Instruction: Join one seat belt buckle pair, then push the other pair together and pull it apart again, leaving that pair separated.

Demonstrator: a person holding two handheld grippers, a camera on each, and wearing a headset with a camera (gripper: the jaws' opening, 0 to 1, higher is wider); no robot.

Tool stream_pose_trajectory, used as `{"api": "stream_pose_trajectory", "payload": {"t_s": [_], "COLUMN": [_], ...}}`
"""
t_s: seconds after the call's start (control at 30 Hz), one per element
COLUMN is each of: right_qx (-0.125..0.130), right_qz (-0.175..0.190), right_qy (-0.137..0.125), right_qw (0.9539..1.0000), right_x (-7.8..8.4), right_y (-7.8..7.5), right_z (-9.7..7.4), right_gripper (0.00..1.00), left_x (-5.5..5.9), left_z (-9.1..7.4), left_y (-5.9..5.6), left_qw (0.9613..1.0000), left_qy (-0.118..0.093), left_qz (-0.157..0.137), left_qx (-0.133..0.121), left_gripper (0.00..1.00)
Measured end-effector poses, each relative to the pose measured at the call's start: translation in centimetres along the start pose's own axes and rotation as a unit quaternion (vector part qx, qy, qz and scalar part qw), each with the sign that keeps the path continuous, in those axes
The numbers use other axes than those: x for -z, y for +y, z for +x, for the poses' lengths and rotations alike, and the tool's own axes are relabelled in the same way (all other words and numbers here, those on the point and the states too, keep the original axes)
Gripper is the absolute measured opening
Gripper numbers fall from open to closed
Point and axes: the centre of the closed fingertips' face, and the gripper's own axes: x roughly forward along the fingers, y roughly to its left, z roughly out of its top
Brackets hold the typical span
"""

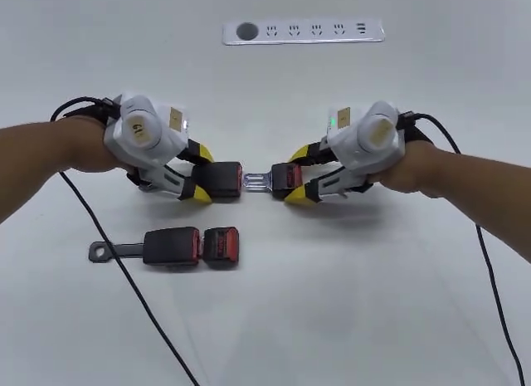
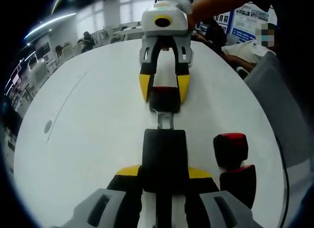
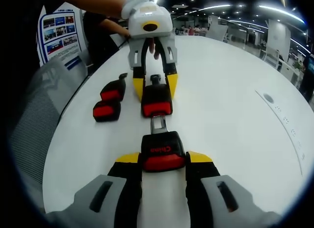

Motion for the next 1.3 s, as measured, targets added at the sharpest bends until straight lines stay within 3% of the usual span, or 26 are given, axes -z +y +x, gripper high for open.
{"api": "stream_pose_trajectory", "payload": {"t_s": [0.23, 0.37, 0.5, 1.3], "right_qx": [-0.005, -0.006, -0.004, 0.006], "right_qz": [0.002, 0.008, 0.009, 0.015], "right_qy": [-0.008, -0.016, -0.018, -0.013], "right_qw": [0.9999, 0.9998, 0.9998, 0.9998], "right_x": [-0.4, -1.4, -1.3, -2.5], "right_y": [-0.2, -0.1, 0.0, 0.7], "right_z": [0.4, 1.4, 1.2, 2.8], "right_gripper": [0.33, 0.33, 0.33, 0.33], "left_x": [-0.1, -0.1, -0.1, 0.1], "left_z": [0.0, 0.0, 0.0, 0.1], "left_y": [0.0, 0.0, -0.1, -0.1], "left_qw": [1.0000, 1.0000, 1.0000, 0.9997], "left_qy": [0.001, 0.002, 0.005, 0.021], "left_qz": [0.002, 0.001, 0.003, 0.010], "left_qx": [-0.001, -0.001, 0.000, 0.003], "left_gripper": [0.34, 0.34, 0.34, 0.33]}}
